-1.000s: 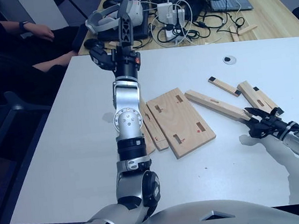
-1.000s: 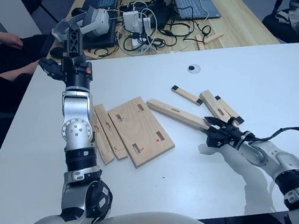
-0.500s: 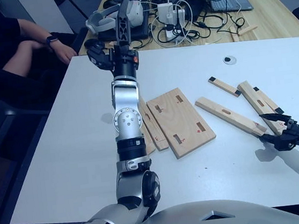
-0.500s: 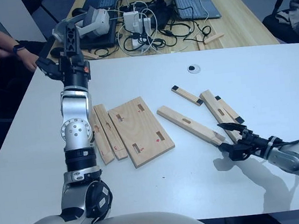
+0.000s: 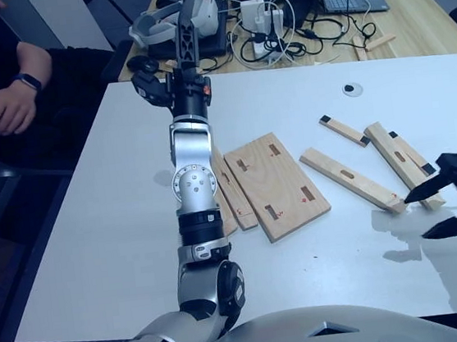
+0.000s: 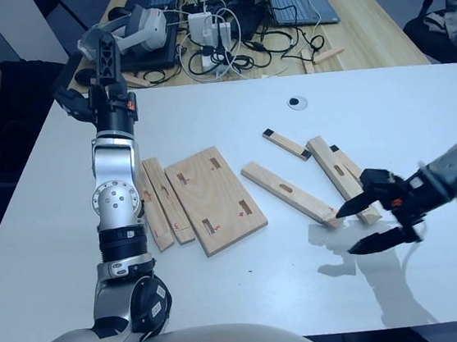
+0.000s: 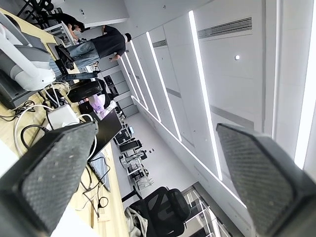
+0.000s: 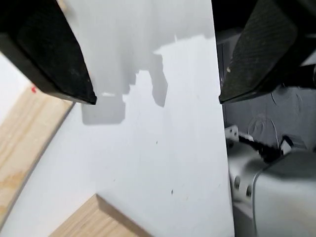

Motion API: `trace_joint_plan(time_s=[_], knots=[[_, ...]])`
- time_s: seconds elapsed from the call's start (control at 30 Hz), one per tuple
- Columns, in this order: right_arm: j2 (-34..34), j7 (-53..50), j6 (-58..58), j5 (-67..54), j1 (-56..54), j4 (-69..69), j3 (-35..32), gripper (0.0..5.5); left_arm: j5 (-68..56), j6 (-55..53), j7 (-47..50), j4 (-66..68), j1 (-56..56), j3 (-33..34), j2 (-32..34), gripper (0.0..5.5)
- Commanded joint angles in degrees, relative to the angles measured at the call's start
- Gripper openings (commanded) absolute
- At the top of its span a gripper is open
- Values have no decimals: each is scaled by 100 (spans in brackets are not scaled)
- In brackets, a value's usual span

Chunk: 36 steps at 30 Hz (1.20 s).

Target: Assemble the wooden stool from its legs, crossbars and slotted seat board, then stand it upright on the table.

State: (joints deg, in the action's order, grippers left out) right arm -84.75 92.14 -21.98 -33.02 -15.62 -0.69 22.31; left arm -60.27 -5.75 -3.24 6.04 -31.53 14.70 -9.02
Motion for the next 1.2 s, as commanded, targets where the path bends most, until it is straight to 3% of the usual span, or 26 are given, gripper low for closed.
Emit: trace_joint_plan(time_s=[0.03, 0.2, 0.4, 0.67, 0.97, 1.2], knots=[[1006, -91, -691, 16, -1075, -540, 56, 461, -34, -76, 101, -154, -178, -43, -403, 448], [3816, -2429, -128, 1266, -2813, -3235, -138, 461, -63, -246, 112, -174, -123, -172, -451, 448], [5208, -3574, 624, 2301, -3293, -5561, -236, 461, -64, -382, 109, -80, -164, -257, -471, 448], [5628, -5102, 1136, 2654, -3477, -7265, -1244, 461, -103, -579, 187, -155, -138, -271, -412, 448], [5807, -5014, 36, 3218, -3421, -7577, -1375, 461, -124, -786, 301, -228, -140, -223, -305, 448], [5764, -4437, 470, 4071, -3082, -7468, -800, 351, -96, -786, 359, -252, -165, -182, -284, 448]])
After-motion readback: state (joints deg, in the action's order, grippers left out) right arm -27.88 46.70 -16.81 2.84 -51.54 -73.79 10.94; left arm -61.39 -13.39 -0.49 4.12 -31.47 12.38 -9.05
